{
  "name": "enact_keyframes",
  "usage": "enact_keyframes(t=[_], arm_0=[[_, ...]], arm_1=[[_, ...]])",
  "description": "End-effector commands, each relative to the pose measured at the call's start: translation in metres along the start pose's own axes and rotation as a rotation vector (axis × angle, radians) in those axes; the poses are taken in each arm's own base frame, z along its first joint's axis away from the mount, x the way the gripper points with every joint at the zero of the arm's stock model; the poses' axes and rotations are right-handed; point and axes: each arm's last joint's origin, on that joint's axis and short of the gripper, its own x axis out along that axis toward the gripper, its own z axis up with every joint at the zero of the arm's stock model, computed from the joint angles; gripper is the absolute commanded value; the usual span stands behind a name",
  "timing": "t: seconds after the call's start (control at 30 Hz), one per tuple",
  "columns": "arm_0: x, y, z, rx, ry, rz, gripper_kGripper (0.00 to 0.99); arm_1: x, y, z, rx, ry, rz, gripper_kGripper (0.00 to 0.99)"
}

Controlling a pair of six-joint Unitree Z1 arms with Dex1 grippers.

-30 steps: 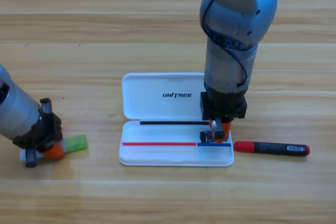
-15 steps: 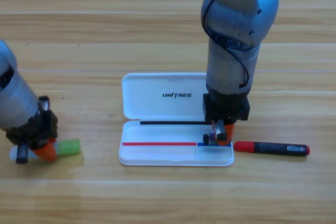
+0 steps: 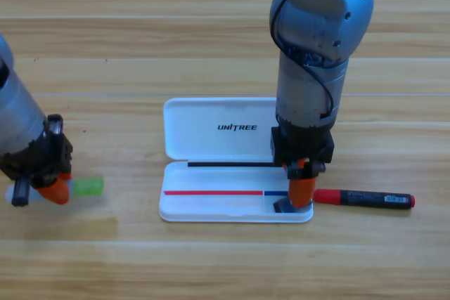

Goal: Clean up eraser and pencils

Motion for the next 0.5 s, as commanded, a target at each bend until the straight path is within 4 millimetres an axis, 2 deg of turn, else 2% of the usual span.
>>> enact_keyframes(t=[0.03,0.1,0.23,0.33,0.4,0.5], arm_0=[[0.001,-0.003,-0.008,-0.004,0.006,-0.024,0.074],[0.001,-0.003,-0.008,-0.004,0.008,-0.026,0.074],[-0.004,-0.003,-0.008,-0.007,-0.006,-0.014,0.075],[-0.004,-0.002,-0.008,-0.007,-0.006,-0.014,0.075],[-0.005,-0.002,-0.008,-0.007,-0.007,-0.013,0.075],[-0.010,0.000,-0.007,-0.012,-0.013,-0.008,0.075]], arm_1=[[0.009,0.008,0.008,-0.015,0.010,0.051,0.808],[-0.010,0.015,0.003,-0.019,-0.007,0.044,0.848],[-0.059,0.038,-0.018,-0.025,-0.081,0.025,0.850],[-0.086,0.052,-0.036,-0.022,-0.122,-0.001,0.850],[-0.097,0.055,-0.052,0.000,-0.132,-0.013,0.850],[-0.099,0.053,-0.074,0.026,-0.116,-0.010,0.848]])
